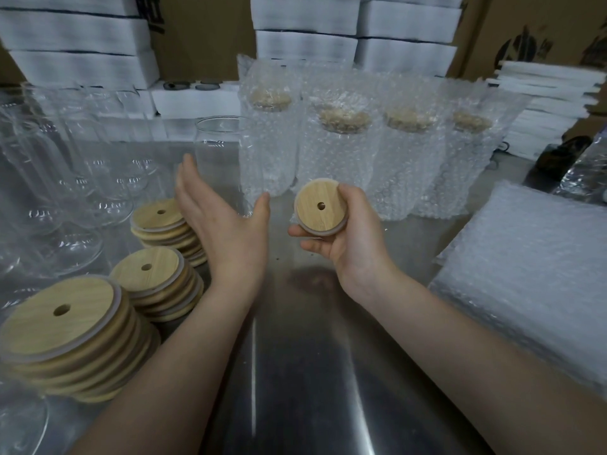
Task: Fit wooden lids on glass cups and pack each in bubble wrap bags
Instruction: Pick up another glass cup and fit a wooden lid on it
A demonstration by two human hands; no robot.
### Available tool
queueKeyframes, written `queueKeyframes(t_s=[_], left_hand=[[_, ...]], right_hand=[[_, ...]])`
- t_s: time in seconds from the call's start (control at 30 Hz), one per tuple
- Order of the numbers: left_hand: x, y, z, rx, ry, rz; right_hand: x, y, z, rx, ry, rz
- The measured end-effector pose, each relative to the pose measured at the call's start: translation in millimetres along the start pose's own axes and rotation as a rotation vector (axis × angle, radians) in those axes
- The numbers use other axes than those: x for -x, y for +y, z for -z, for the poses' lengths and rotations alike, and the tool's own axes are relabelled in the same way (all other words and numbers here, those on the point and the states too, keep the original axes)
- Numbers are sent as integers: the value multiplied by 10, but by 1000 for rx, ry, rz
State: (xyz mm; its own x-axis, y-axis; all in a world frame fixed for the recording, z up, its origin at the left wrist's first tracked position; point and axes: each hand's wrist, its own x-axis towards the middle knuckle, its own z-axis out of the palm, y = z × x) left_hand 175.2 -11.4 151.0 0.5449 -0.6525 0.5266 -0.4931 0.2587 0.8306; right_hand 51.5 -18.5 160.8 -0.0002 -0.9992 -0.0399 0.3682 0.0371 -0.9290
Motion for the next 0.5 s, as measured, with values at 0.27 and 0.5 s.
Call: queueKeyframes(t_s=[0.27, 0.5], left_hand=[[-45, -135, -44, -80, -87, -30], [-54, -184, -47, 34, -102, -44]], right_hand=[[0, 3, -10, -50, -4, -16], [3, 8, -11, -105, -9, -2]])
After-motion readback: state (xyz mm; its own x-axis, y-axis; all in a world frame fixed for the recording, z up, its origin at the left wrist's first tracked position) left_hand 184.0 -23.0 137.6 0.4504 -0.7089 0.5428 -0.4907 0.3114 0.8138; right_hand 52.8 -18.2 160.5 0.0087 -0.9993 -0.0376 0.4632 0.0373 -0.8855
